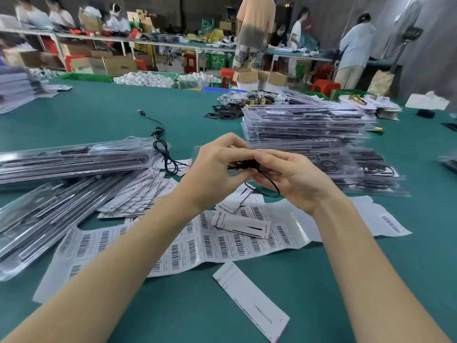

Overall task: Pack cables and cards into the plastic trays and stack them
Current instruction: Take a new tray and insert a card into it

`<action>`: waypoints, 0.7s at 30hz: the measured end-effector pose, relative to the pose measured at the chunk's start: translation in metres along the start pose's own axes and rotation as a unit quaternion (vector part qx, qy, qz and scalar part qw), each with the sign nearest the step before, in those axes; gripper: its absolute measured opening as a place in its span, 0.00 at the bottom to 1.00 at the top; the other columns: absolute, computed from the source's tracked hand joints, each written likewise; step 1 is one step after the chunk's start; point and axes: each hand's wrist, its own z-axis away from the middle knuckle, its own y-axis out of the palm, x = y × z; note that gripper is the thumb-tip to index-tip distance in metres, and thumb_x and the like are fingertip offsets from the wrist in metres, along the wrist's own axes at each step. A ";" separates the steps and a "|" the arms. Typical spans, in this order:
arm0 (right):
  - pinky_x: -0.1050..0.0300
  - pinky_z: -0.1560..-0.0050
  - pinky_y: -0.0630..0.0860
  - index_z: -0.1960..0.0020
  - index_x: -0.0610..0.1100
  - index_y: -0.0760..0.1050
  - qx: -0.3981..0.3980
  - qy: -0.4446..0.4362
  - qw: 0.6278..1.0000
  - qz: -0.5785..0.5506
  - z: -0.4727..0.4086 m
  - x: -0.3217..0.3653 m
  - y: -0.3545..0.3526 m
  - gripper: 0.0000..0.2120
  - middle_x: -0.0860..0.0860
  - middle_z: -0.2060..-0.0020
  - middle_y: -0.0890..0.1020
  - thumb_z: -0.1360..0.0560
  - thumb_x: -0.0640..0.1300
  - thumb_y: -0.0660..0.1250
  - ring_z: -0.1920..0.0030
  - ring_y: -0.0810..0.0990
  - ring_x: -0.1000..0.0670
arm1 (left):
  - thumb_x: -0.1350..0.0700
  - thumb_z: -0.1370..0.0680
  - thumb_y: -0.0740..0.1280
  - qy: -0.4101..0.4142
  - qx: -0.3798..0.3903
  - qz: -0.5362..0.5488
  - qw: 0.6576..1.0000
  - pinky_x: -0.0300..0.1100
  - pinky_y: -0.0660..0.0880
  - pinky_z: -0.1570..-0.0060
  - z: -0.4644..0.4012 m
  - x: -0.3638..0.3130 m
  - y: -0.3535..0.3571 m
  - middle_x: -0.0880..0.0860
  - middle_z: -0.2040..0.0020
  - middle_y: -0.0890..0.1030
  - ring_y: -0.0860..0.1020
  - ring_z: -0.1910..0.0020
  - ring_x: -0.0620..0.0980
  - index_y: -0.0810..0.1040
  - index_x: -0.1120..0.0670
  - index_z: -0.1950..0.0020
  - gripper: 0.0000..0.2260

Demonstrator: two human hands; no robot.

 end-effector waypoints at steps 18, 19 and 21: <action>0.56 0.51 0.82 0.45 0.38 0.80 -0.013 0.010 0.999 -0.042 0.003 0.006 -0.007 0.17 0.40 0.49 0.86 0.25 0.50 0.71 0.48 0.86 0.43 | 0.66 0.26 0.74 0.015 0.002 0.013 1.000 0.40 0.81 0.49 0.000 -0.001 -0.002 0.53 0.53 0.85 0.84 0.55 0.45 0.83 0.60 0.47 0.08; 0.57 0.51 0.82 0.41 0.36 0.79 -0.011 0.025 0.999 -0.034 0.003 0.006 -0.007 0.20 0.39 0.48 0.86 0.25 0.50 0.72 0.47 0.86 0.43 | 0.66 0.26 0.74 0.000 0.004 0.018 1.000 0.40 0.82 0.49 0.001 0.001 -0.002 0.52 0.54 0.85 0.84 0.56 0.44 0.84 0.60 0.48 0.08; 0.56 0.49 0.83 0.38 0.36 0.77 0.000 0.056 0.998 -0.026 0.003 0.004 -0.007 0.22 0.38 0.46 0.85 0.27 0.47 0.74 0.45 0.85 0.40 | 0.66 0.27 0.74 -0.031 0.002 0.026 0.999 0.40 0.82 0.51 0.003 0.002 -0.001 0.50 0.56 0.86 0.84 0.57 0.42 0.85 0.58 0.48 0.09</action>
